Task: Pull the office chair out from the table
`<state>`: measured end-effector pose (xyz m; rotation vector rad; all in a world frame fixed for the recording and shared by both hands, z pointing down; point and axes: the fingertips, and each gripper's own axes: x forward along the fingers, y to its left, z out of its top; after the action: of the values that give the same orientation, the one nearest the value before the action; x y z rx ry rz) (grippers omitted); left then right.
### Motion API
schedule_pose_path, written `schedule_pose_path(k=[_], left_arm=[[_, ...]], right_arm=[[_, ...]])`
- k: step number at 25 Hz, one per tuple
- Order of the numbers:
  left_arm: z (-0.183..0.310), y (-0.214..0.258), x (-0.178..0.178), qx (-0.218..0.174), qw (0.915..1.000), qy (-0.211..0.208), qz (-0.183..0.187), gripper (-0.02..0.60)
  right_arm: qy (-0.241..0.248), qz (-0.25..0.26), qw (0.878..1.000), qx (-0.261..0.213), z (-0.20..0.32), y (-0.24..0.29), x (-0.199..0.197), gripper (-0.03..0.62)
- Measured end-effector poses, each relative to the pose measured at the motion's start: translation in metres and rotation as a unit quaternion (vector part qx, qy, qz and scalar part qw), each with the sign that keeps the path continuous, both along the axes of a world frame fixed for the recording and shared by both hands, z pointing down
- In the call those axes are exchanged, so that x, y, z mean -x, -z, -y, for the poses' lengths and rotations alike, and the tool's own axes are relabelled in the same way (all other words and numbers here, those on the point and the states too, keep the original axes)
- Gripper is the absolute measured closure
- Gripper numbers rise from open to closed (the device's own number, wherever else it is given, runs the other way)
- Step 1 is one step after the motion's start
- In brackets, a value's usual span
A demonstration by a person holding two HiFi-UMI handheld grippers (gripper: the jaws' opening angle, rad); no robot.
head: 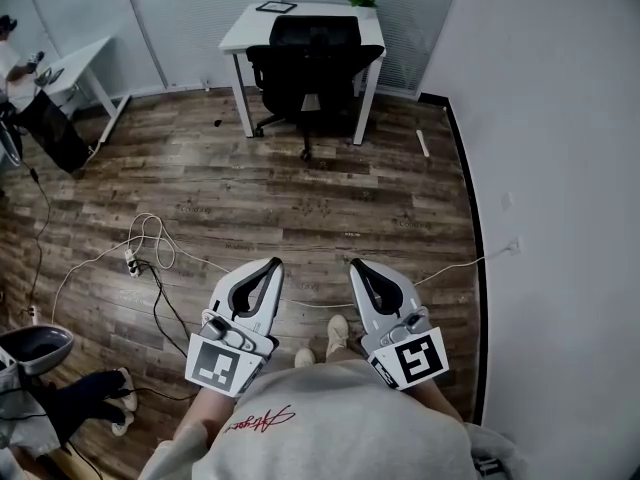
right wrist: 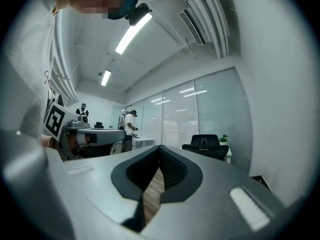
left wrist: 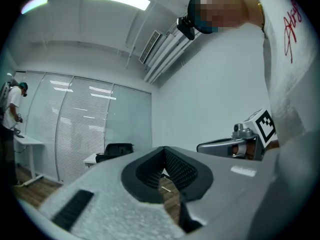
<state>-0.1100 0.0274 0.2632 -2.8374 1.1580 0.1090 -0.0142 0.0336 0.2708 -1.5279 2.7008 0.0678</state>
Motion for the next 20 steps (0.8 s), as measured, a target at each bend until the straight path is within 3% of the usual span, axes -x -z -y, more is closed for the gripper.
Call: schedule_pose_path(k=[8, 16, 20], left_arm=[[0.007, 0.0, 0.001, 0.005, 0.9999, 0.007, -0.012, 0.589], [0.051, 0.005, -0.041, 0.002, 1.0, 0.003, 0.0, 0.589], [0.074, 0.016, -0.062, -0.013, 0.9997, 0.011, -0.018, 0.589]], right_arm=[[-0.009, 0.004, 1.0, 0.004, 0.004, -0.005, -0.005, 0.595], [-0.01, 0.002, 1.0, 0.008, 0.048, 0.0, -0.044, 0.595], [-0.004, -0.007, 1.0, 0.001, 0.072, 0.006, -0.067, 0.595]])
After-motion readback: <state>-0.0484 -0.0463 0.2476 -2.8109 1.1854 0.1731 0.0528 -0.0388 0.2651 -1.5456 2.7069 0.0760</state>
